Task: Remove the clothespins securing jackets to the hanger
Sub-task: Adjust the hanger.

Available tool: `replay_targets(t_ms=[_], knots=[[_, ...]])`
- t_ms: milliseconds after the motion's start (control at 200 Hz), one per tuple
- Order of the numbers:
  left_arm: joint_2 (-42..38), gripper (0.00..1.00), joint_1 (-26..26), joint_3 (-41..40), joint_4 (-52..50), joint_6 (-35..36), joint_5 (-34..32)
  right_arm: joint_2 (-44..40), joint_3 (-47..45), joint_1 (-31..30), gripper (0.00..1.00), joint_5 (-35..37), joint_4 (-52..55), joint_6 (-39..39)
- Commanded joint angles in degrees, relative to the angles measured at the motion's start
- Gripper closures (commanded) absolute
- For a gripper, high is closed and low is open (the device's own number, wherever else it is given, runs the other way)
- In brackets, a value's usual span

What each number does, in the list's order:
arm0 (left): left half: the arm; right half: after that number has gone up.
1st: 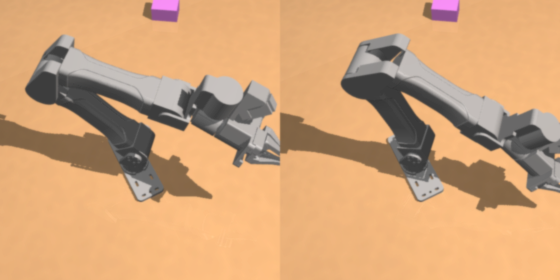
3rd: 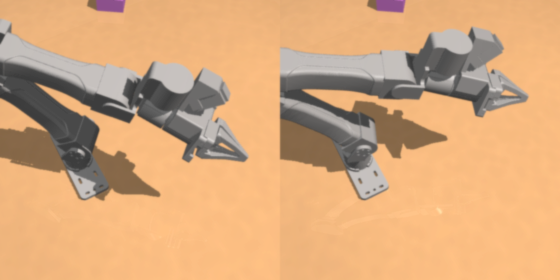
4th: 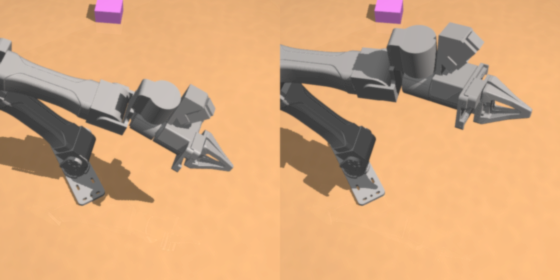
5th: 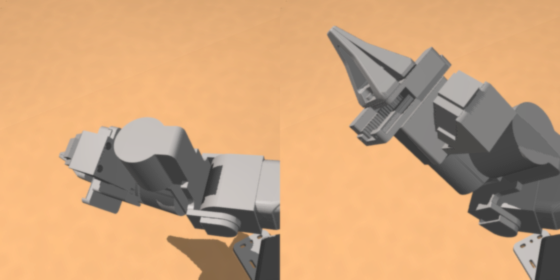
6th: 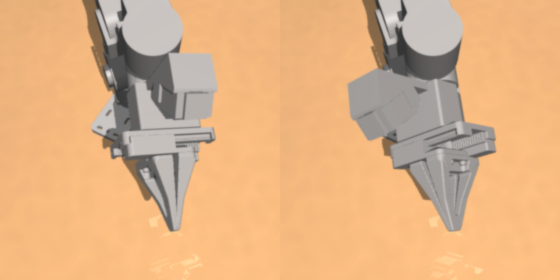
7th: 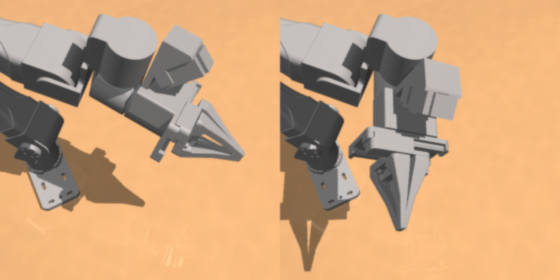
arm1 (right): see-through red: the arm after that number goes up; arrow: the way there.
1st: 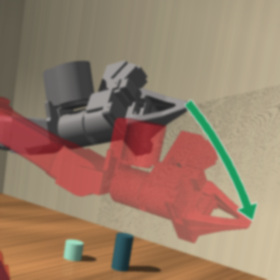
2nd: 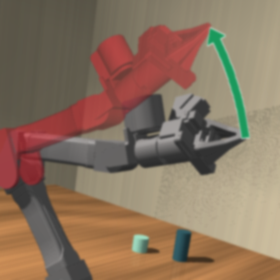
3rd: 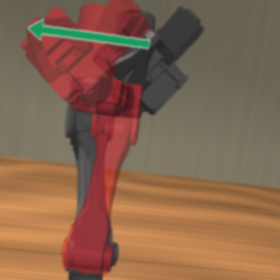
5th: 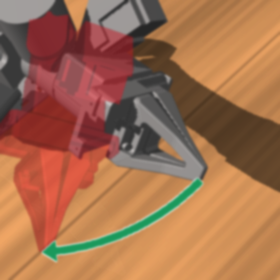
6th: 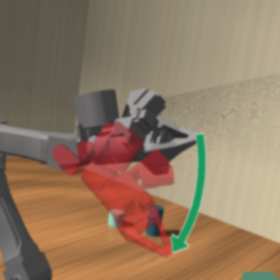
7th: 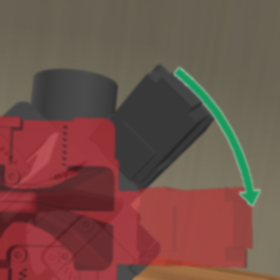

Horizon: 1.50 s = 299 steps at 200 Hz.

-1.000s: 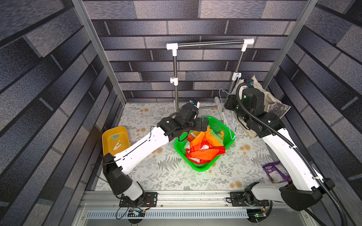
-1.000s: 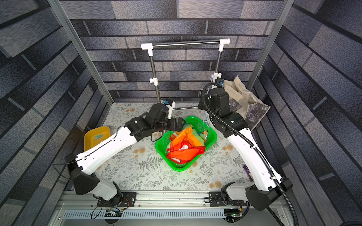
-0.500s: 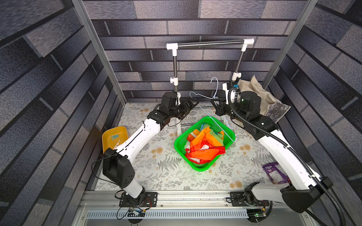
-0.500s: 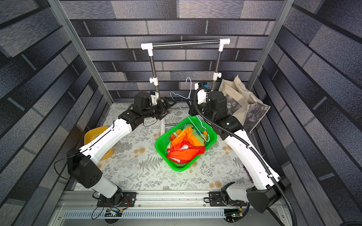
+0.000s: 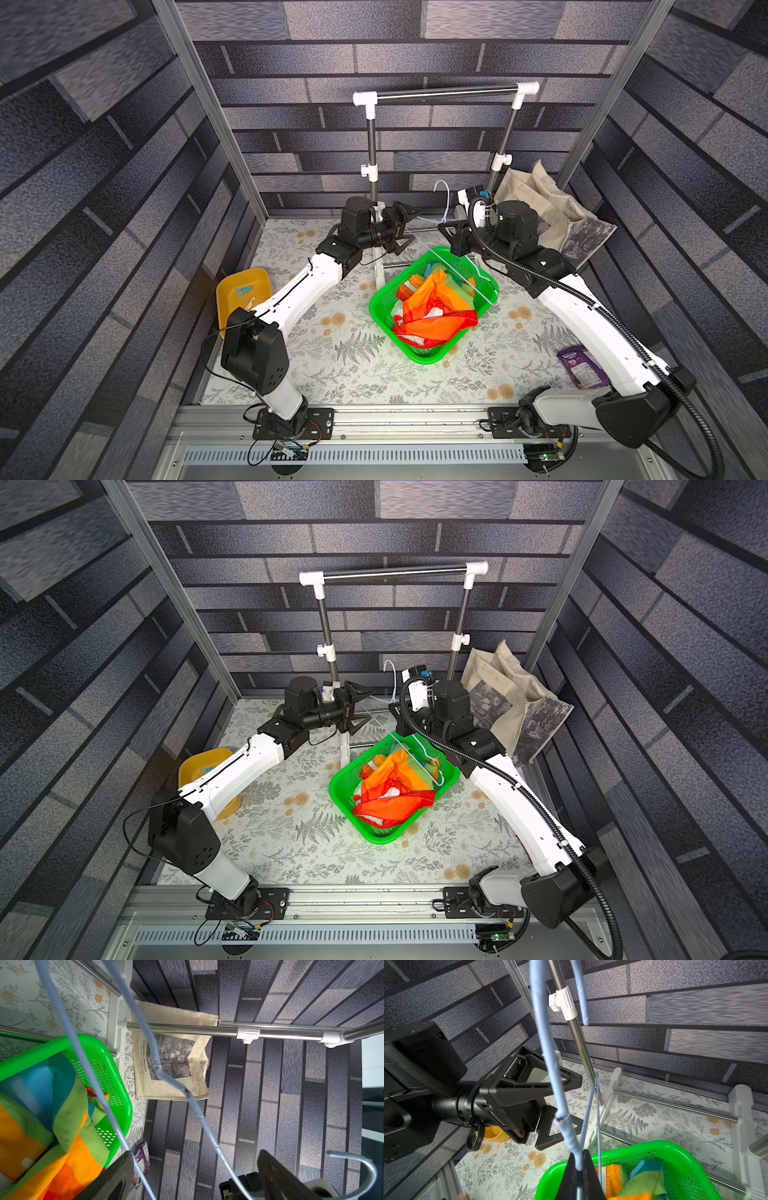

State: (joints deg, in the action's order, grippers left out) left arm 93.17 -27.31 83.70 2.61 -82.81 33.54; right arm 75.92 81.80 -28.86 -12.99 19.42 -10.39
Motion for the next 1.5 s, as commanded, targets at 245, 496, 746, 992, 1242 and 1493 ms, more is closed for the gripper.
replay_targets(t_ms=[245, 496, 746, 992, 1242, 1493], knots=[[5.31, 0.22, 0.42, 9.47, -2.11, -2.42, 4.8, 2.59, 1.55, -3.86, 0.93, 3.35, -3.32, 6.08], [6.74, 0.28, 0.72, 8.59, -1.63, -3.98, 4.54, 0.24, -2.42, -4.36, 0.92, 8.37, -8.43, 5.13], [8.96, 0.59, 0.01, 10.24, 3.7, -5.82, 5.49, 1.37, -2.66, -4.46, 0.89, 4.78, -6.48, 4.0], [9.09, 0.88, -0.46, 9.4, 4.12, -5.59, 4.84, 0.12, -4.84, -4.55, 0.89, 5.88, -7.33, 3.45], [9.09, 1.0, -0.64, 7.35, 7.4, -8.77, 3.22, -2.17, -6.96, -4.55, 0.64, 7.58, -5.96, 3.05], [11.53, 1.0, 0.15, 11.4, 9.24, -11.44, 1.69, -15.34, -19.71, -4.58, 0.48, 9.23, -2.62, -2.52]])
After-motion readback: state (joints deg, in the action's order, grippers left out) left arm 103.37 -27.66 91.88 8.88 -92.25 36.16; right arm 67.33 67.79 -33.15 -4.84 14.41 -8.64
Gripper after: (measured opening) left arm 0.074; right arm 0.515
